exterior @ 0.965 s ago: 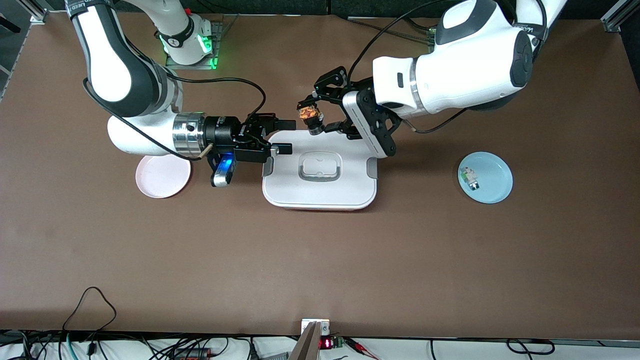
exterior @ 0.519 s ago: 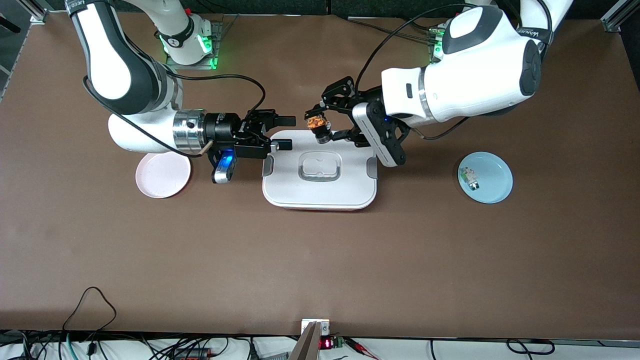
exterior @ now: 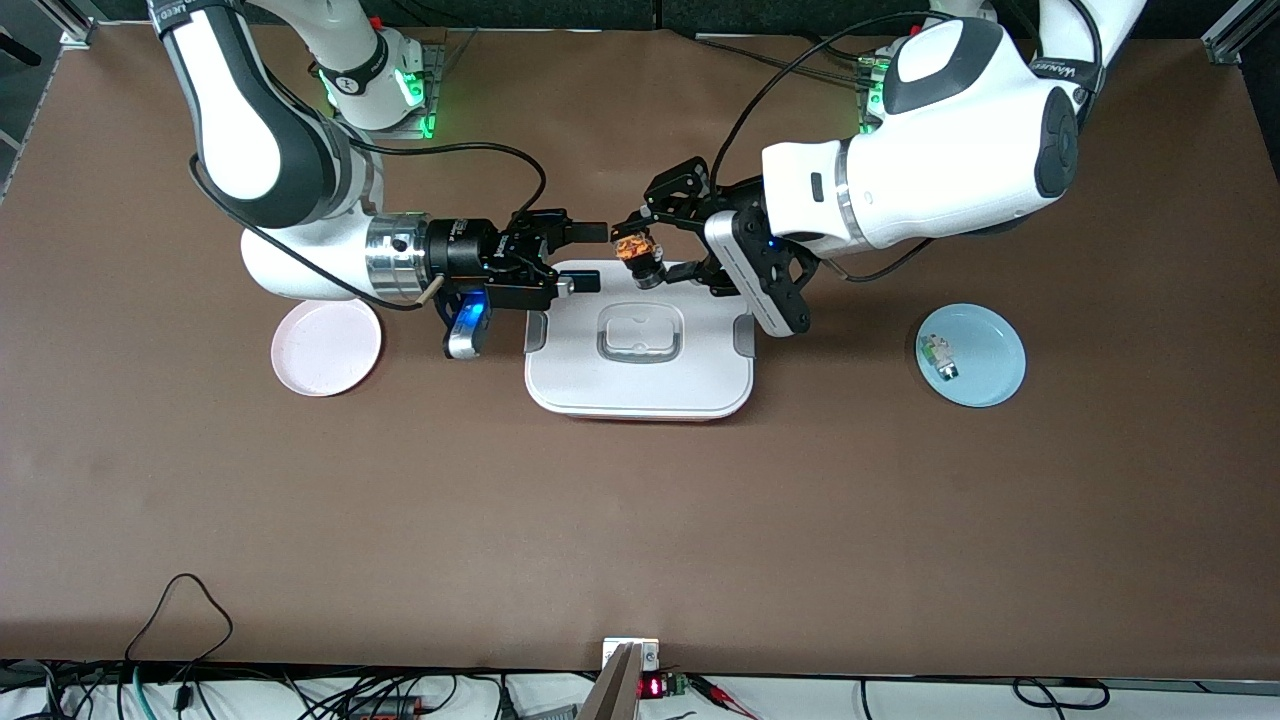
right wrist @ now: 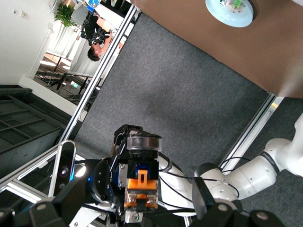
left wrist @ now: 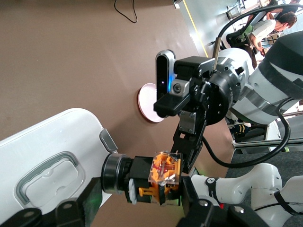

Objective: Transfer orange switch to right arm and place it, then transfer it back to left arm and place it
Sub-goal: 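Close the right gripper on the orange switch beside the left gripper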

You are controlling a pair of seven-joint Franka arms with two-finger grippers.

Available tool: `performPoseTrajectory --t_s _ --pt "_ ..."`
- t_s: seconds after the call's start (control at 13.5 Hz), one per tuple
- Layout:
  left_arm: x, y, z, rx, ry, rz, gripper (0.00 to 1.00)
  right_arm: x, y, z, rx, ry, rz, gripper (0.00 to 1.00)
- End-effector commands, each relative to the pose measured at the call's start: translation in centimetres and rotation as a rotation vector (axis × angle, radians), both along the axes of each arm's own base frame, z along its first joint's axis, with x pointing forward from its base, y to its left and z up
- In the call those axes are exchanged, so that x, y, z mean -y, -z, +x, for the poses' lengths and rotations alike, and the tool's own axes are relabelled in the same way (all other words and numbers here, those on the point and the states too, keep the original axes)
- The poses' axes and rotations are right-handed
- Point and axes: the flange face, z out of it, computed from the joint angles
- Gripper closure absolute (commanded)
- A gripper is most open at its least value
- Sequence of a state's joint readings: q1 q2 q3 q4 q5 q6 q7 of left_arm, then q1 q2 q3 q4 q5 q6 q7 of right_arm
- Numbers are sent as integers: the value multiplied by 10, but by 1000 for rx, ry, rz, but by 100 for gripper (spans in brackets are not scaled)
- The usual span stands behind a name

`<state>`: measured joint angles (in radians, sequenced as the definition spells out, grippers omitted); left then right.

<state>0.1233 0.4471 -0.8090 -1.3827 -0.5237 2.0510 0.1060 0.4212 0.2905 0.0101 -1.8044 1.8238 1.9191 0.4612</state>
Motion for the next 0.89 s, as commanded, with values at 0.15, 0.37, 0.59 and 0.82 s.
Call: performPoseTrajectory --t_s 0.15,0.37,0.59,0.82 --pt "3 -2 -1 16 -6 -13 100 -11 0 -5 -20 34 36 0" --pt "3 0 -1 20 -12 11 100 -20 -2 -7 -15 73 45 0" --pt "1 -1 0 18 -16 13 100 -29 0 -12 15 91 43 0" --pt "1 0 1 18 -18 14 100 -30 0 -12 25 89 44 9"
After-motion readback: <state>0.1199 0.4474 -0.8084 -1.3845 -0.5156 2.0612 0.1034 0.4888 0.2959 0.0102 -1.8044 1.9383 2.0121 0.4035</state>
